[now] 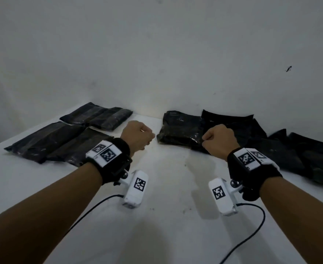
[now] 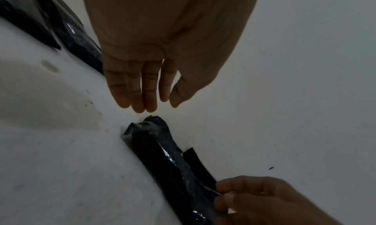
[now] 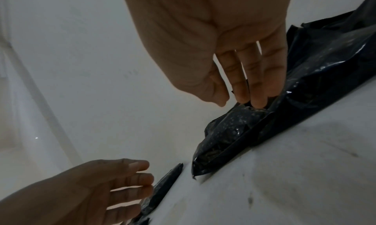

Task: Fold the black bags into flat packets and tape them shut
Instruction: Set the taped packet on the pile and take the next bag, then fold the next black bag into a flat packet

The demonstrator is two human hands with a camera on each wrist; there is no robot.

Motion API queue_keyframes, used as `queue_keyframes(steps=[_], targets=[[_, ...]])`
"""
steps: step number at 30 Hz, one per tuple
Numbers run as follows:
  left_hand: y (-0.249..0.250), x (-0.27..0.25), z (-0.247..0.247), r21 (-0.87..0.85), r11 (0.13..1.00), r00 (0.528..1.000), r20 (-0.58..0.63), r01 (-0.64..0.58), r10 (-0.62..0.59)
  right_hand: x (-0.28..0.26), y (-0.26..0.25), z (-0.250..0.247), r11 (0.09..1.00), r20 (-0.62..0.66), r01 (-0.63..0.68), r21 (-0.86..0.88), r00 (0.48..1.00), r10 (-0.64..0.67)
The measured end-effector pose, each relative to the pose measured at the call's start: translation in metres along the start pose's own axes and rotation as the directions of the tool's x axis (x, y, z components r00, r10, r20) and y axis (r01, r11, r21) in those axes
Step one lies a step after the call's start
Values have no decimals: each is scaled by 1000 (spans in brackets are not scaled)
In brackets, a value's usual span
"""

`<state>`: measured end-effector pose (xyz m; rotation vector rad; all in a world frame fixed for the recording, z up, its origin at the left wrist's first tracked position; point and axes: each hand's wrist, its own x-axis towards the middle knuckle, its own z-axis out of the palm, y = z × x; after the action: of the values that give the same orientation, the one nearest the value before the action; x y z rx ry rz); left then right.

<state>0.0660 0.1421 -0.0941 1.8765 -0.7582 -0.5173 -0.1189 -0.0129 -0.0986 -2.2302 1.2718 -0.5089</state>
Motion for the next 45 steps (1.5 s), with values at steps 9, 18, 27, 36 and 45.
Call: queue_keyframes(steps=[9, 18, 27, 36, 45], targets=[[-5, 121, 50, 197, 980, 999, -28, -14, 20, 74, 7, 13, 991, -88, -83, 105, 992, 92], [-9, 185, 90, 121, 977, 981, 61, 178, -187, 133, 12, 31, 974, -24, -226, 24, 974, 227], [-5, 182, 83, -150, 974, 980, 129, 172, -154, 143, 9, 44, 921, -32, -311, 235, 945, 327], [12, 123, 49, -558, 826, 990, 143, 83, -3, 85, 4, 15, 434, 188, -310, 846, 935, 301], [37, 27, 14, -700, 714, 973, 174, 12, 153, -8, -3, -33, 212, 161, -162, 964, 987, 20]])
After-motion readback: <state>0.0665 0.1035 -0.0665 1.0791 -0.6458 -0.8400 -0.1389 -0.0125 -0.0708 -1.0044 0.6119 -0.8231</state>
